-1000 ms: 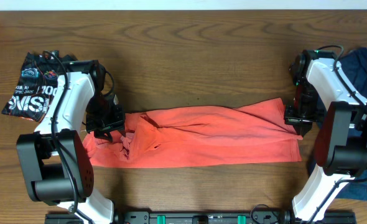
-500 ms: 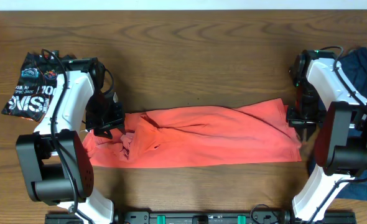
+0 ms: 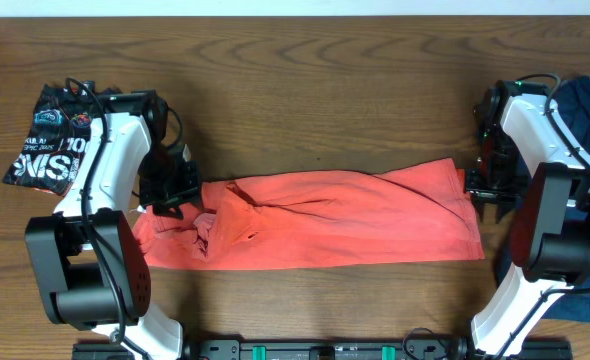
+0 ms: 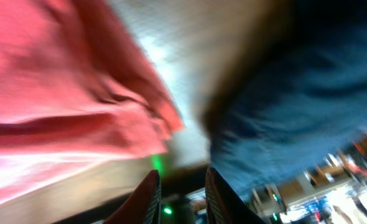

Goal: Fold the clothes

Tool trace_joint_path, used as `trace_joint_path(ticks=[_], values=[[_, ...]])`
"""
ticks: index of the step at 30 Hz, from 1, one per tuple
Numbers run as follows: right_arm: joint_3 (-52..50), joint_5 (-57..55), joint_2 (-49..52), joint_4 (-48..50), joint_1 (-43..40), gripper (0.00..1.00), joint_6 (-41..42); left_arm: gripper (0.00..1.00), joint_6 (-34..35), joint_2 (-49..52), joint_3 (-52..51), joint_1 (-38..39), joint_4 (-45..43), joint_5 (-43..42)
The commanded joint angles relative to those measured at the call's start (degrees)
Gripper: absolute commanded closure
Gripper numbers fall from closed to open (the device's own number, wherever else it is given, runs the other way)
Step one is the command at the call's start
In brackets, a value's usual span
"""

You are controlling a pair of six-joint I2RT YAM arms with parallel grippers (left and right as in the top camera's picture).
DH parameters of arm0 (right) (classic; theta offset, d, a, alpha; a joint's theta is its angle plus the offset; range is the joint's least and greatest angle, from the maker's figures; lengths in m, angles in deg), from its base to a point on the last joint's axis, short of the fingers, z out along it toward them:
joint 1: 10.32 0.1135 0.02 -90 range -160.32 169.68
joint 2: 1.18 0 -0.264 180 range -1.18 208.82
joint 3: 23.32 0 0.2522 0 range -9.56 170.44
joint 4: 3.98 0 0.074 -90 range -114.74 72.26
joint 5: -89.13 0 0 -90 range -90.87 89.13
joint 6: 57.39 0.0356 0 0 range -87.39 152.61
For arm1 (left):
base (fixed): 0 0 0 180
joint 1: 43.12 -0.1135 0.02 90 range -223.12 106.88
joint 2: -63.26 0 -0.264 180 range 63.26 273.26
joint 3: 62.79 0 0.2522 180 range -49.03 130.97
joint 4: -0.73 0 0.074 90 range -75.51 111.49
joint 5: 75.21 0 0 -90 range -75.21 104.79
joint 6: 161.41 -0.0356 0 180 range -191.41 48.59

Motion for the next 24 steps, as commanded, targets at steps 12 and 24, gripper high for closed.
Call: trace_joint_path(ticks=[12, 24], values=[[-3.21, 9.35, -1.60, 5.79, -0.28, 0.76, -5.68, 0.11, -2.01, -3.19, 0.42, 7.72, -12.15, -9.53], [-3.21, 9.35, -1.60, 5.68, -0.24, 0.76, -5.70, 0.20, 9.09, -2.78, -2.64, 12.74, -14.05, 4.59]])
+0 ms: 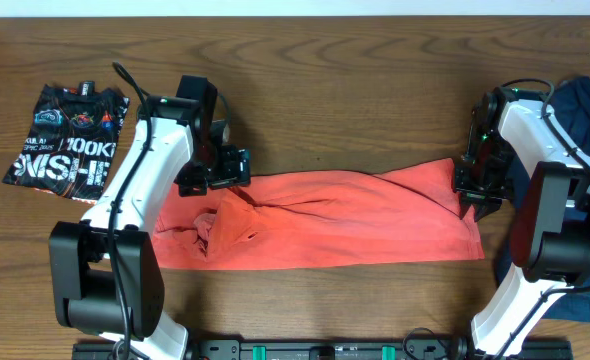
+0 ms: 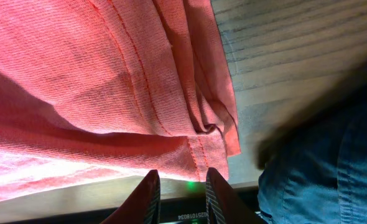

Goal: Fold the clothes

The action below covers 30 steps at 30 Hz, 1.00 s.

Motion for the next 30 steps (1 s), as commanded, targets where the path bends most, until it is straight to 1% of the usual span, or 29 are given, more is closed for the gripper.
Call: trace_joint_path(ticks=[1, 3, 5, 6, 7, 9, 12, 14, 16, 19, 20, 26, 30], values=[[-0.24, 0.44, -1.53, 0.09, -0.22, 0.77, -0.85, 0.24, 2.71, -0.11, -1.92, 0.63, -0.57, 2.97], [-0.24, 0.44, -1.53, 0.07, -0.22, 0.77, -0.85, 0.43, 2.73, 0.24, -3.48, 1.09, -1.95, 2.95], [-0.24, 0.20, -1.53, -0.11, -0.22, 0.77, -0.87, 0.64, 2.91, 0.66, -5.03, 1.70, -3.41, 2.43], [-0.24, 0.09, -1.53, -0.24, -0.22, 0.77, -0.92, 0.85, 2.89, 0.72, -5.49, 2.03, -3.91, 1.33], [-0.24, -0.09, -1.53, -0.33, -0.22, 0.77, -0.92, 0.94, 2.80, 0.72, -5.70, 2.43, -4.20, -0.52], [-0.24, -0.07, -1.53, -0.33, -0.22, 0.77, -0.92, 0.94, -0.81, 0.46, -5.51, 3.37, -4.79, -7.28], [-0.24, -0.22, -1.53, -0.28, -0.22, 0.77, -0.87, 0.94, -10.45, -0.96, -5.11, 5.42, -6.71, -20.48], [-0.24, -0.26, -1.53, -0.28, -0.22, 0.77, -0.87, 0.94, -15.65, -2.36, -5.11, 7.52, -7.93, -24.28], [-0.24, -0.26, -1.53, -0.28, -0.22, 0.77, -0.87, 0.94, -20.06, -3.45, -5.11, 10.32, -8.39, -22.95], [-0.24, -0.24, -1.53, -0.31, -0.22, 0.77, -0.87, 0.93, -20.55, -3.58, -5.20, 14.01, -8.39, -15.21], [-0.24, -0.24, -1.53, -0.31, -0.22, 0.77, -0.87, 0.94, -20.55, -3.43, -5.29, 14.91, -8.37, -13.86], [-0.24, -0.24, -1.53, -0.37, -0.22, 0.77, -0.87, 0.93, -20.57, -2.14, -5.42, 18.91, -9.66, -13.33], [-0.24, -0.24, -1.53, -0.72, -0.22, 0.77, -0.85, 0.89, -20.55, -2.12, -5.49, 20.28, -11.85, -13.33]])
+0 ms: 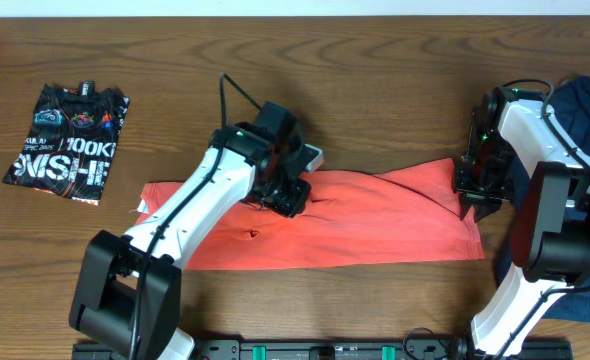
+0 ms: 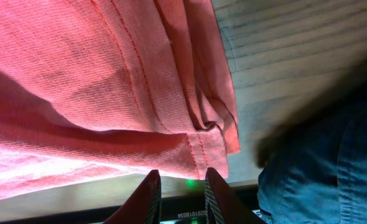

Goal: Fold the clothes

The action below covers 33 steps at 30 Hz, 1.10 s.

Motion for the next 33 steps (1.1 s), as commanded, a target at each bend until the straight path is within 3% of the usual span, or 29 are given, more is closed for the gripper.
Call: trace_joint_path(ticks=[1, 6, 10, 12, 17, 21, 24, 29, 33], values=[[-0.24, -0.22, -1.53, -0.31, -0.22, 0.77, -0.85, 0.88, -1.29, 0.70, 0.20, 1.07, -0.61, 0.48], [-0.24, -0.24, -1.53, -0.48, -0.22, 0.77, -0.85, 0.71, -1.01, 0.70, 0.20, 1.75, 1.14, 0.48], [-0.24, -0.24, -1.53, -0.46, -0.22, 0.77, -0.85, 0.73, 1.53, 0.57, 0.31, 1.70, 2.21, 1.09], [-0.24, -0.24, -1.53, -0.46, -0.22, 0.77, -0.85, 0.80, 3.28, -0.13, 1.75, 0.74, 4.22, 5.05], [-0.24, -0.44, -1.53, -0.46, -0.22, 0.77, -0.85, 0.80, 10.95, -6.05, 6.12, -5.44, 7.72, 16.92], [-0.24, -0.44, -1.53, -0.24, -0.22, 0.77, -0.85, 0.81, 18.58, -9.01, 5.84, -11.41, 10.43, 18.49], [-0.24, -0.44, -1.53, -0.02, -0.22, 0.77, -0.85, 0.81, 20.55, -8.79, 3.82, -14.43, 11.82, 18.49], [-0.24, -0.44, -1.53, 0.02, -0.22, 0.76, -0.87, 0.81, 20.94, -7.48, -4.96, -15.58, 5.20, 18.47], [-0.24, -0.44, -1.53, -0.04, -0.22, 0.77, -0.87, 0.80, 25.16, -6.95, -14.27, -15.61, -2.60, 18.47]])
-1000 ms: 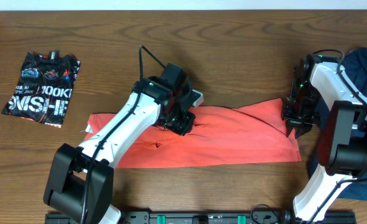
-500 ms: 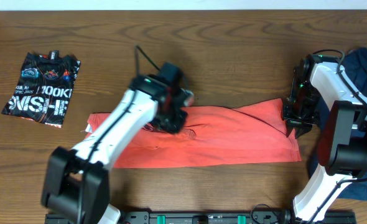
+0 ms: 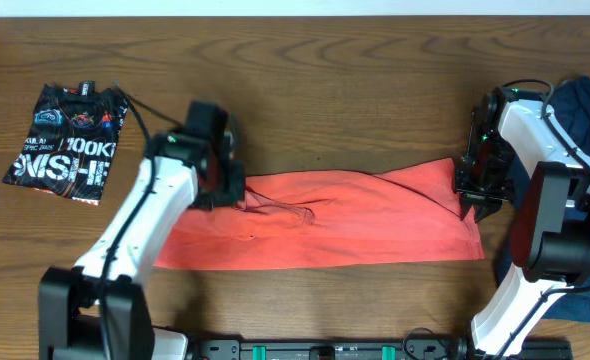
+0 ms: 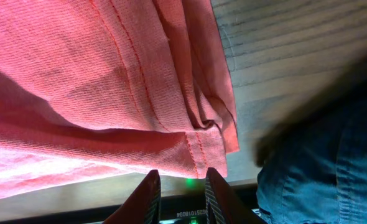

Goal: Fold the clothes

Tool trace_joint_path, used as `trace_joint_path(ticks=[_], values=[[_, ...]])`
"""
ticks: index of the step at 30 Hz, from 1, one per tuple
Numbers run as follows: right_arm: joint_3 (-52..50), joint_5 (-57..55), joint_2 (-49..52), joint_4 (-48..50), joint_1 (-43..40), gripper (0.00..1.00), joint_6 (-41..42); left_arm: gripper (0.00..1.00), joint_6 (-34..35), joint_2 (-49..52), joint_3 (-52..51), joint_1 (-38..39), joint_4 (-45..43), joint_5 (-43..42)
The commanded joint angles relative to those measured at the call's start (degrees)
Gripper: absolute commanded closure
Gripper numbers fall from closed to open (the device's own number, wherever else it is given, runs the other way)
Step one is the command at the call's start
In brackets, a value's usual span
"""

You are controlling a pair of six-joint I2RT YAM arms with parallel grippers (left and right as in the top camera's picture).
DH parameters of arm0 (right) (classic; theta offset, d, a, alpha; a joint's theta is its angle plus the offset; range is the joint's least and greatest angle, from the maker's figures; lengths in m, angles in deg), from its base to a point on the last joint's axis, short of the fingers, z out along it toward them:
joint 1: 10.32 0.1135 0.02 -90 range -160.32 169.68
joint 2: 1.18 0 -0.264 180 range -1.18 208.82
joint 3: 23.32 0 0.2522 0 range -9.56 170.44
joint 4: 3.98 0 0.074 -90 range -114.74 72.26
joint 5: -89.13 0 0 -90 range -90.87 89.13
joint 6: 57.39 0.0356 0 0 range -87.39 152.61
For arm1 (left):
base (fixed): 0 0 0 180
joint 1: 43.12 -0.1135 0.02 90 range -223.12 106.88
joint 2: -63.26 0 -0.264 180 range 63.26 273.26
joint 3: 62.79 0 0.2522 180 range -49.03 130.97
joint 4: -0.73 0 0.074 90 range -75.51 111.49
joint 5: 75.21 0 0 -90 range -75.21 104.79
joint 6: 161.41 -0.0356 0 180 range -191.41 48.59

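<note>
An orange-red garment lies spread in a long band across the table's middle. A few creases remain near its centre. My left gripper is down at the garment's upper left edge; the overhead view does not show how its jaws stand. My right gripper sits at the garment's right edge. In the right wrist view the stitched hem of the garment ends just beyond my right gripper, whose fingers stand slightly apart with nothing between them.
A folded black printed shirt lies at the far left of the wooden table. A pile of blue denim clothing sits at the right edge beside the right arm, and this denim also shows in the right wrist view.
My left gripper has moved from the garment's middle back to its upper left edge. The left part of the garment now lies flatter and squarer. The right gripper has not moved.
At first the garment's left end was bunched under my left gripper and my right gripper was just off the right edge. Then the right gripper was on the right hem and stayed. The left gripper was at the upper left, then mid-garment, now left again, the bunching gone.
</note>
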Motion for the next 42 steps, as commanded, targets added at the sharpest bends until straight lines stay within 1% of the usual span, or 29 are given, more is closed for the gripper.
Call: trace_joint_path(ticks=[1, 2, 4, 7, 11, 15, 16, 17, 18, 19, 21, 22, 24, 26, 27, 30, 33, 36, 42], values=[[-0.17, -0.22, -1.53, -0.02, -0.22, 0.77, -0.87, 0.80, 4.90, 1.01, -7.61, -0.13, -3.91, 0.72], [-0.17, -0.22, -1.53, -0.02, -0.22, 0.77, -0.90, 0.77, 5.20, 1.18, -10.05, -0.13, -6.25, 0.70], [-0.17, -0.22, -1.53, -0.02, -0.22, 0.77, -1.05, 0.76, 5.20, 1.44, -13.53, -0.15, -9.33, 0.72], [-0.17, -0.22, -1.53, -0.04, -0.22, 0.77, -1.05, 0.75, 5.57, 1.49, -15.96, -0.13, -10.36, 0.72], [-0.17, -0.22, -1.53, -0.15, -0.22, 0.76, -1.03, 0.70, 5.57, 1.01, -15.26, -0.31, -10.86, 0.70], [-0.17, -0.26, -1.53, -0.55, -0.22, 0.77, -1.05, 0.65, 5.57, -0.83, -11.45, -0.42, -10.71, 0.68], [-0.17, -0.57, -1.53, -0.55, -0.24, 0.78, -1.03, 0.62, 5.57, -1.46, -10.36, -0.42, -10.49, 0.72], [-0.15, -1.62, -1.66, -0.52, -0.28, 0.83, -0.90, 0.57, 5.57, -2.25, -9.11, -0.42, -10.21, 0.72], [-0.15, -3.45, -2.05, -0.46, -0.48, 0.84, 0.33, 0.53, 5.57, -3.13, -7.91, -0.42, -9.75, 0.74], [-0.15, -5.42, -2.86, -0.37, -0.83, 0.84, 2.01, 0.47, 5.57, -3.85, -6.95, -0.42, -9.33, 0.74], [-0.15, -6.27, -5.09, 0.50, -2.05, 0.82, 2.86, 0.35, 5.57, -5.60, -5.31, -0.42, -8.37, 0.74], [-0.15, -5.18, -6.51, 1.16, -2.99, 0.80, 2.69, 0.33, 5.57, -6.58, -4.70, -0.48, -7.91, 0.76], [-0.15, -2.73, -8.98, 2.12, -4.94, 0.79, 1.01, 0.32, 5.57, -8.50, -4.11, -1.05, -7.54, 0.76], [-0.15, -0.74, -10.80, 2.62, -6.99, 0.73, -0.46, 0.32, 5.60, -10.45, -4.07, -2.12, -7.43, 0.74], [-0.15, -0.11, -11.23, 2.69, -7.72, 0.72, -0.68, 0.32, 5.60, -11.43, -4.07, -2.91, -7.26, 0.74], [-0.44, 1.90, -11.43, 2.60, -9.38, 0.71, -1.97, 0.31, 5.60, -13.66, -4.07, -5.22, -6.58, 0.72], [-2.86, 5.55, -11.43, 3.10, -9.14, 0.69, -4.17, 0.31, 5.62, -14.99, -4.07, -6.93, -5.35, 0.70], [-6.64, 5.40, -11.43, 3.74, -8.44, 0.69, -4.22, 0.30, 5.60, -15.34, -4.09, -7.43, -3.45, 0.72], [-14.12, 6.84, -11.43, 10.25, -8.39, 0.68, -0.98, 0.30, 5.62, -15.32, -4.09, -7.43, -1.53, 0.68]])
